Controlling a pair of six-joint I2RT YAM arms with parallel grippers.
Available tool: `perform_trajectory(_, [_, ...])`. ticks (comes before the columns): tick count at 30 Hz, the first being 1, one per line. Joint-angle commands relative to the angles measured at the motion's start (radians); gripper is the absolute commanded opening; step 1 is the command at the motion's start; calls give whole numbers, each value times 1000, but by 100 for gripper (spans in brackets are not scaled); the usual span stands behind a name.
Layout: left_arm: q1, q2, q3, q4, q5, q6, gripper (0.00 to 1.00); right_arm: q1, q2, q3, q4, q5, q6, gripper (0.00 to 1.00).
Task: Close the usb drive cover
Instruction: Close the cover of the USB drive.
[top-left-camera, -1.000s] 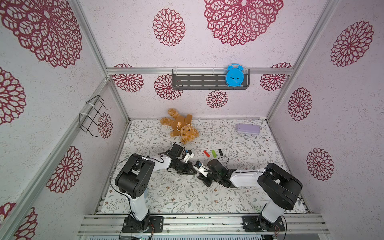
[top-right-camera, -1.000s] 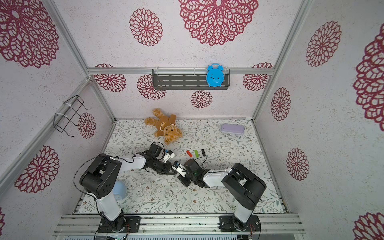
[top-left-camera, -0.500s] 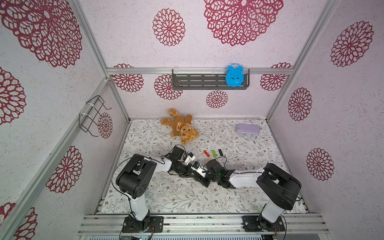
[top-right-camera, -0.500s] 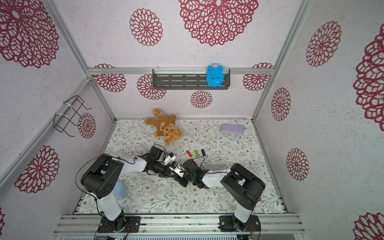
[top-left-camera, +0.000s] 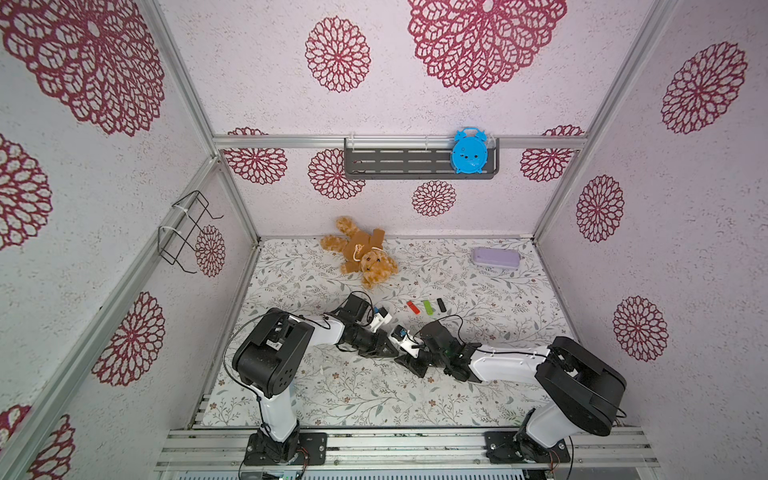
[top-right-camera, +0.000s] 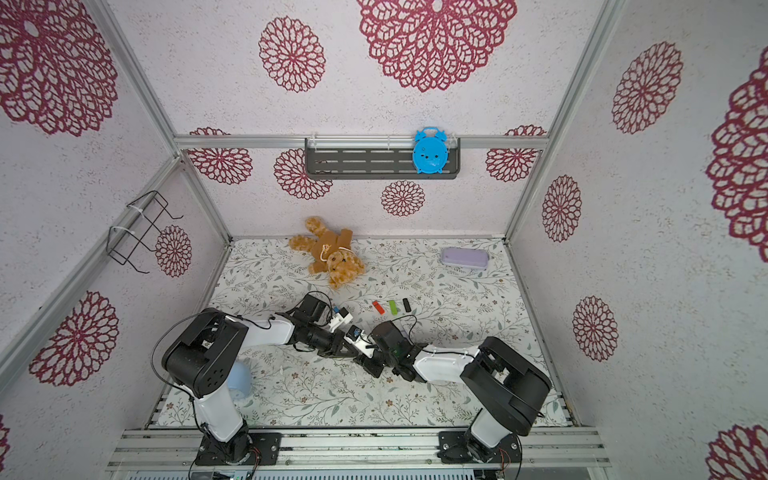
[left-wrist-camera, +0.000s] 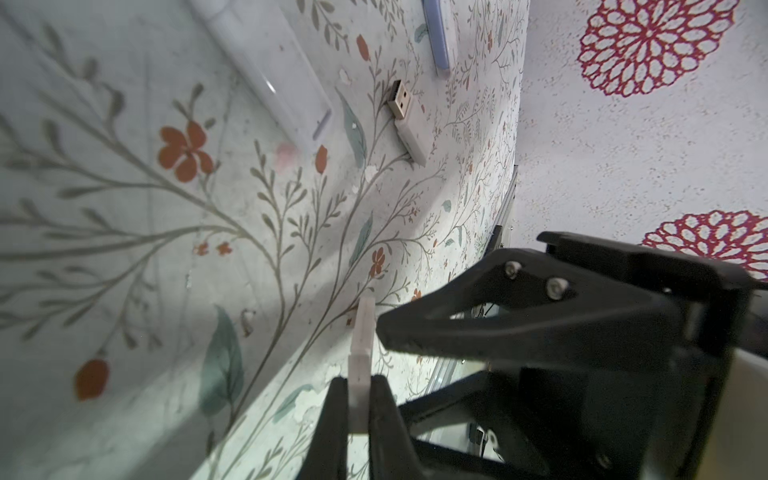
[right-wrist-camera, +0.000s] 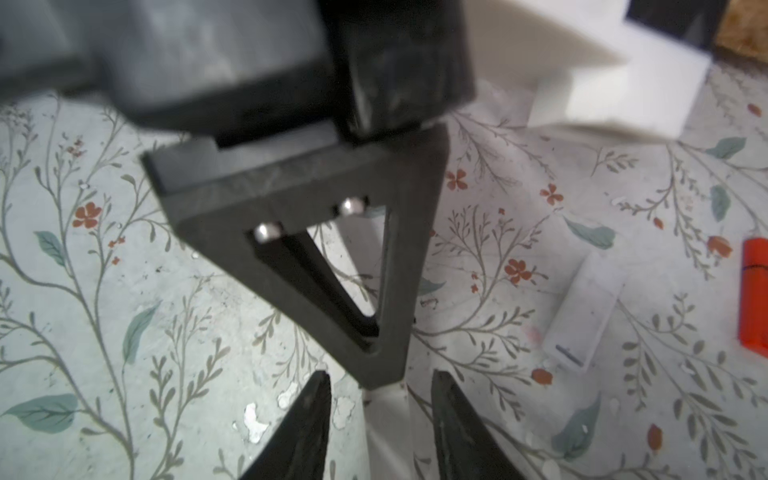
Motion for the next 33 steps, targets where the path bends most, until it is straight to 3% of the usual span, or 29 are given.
perform_trajectory(1, [-11, -21, -2, 6, 9, 6, 0, -7, -2, 10, -51, 21, -5, 44])
perform_trajectory(13, [-10, -20, -8, 29, 14, -8, 0, -14, 64, 45, -86, 38, -40, 40])
perform_trajectory(21, [-8, -22, -12, 40, 20, -19, 0, -17, 44, 50, -82, 42, -38, 13])
perform_trajectory(33, [-5, -30, -14, 103, 122, -72, 0, -15, -59, 63, 108, 23, 30, 2])
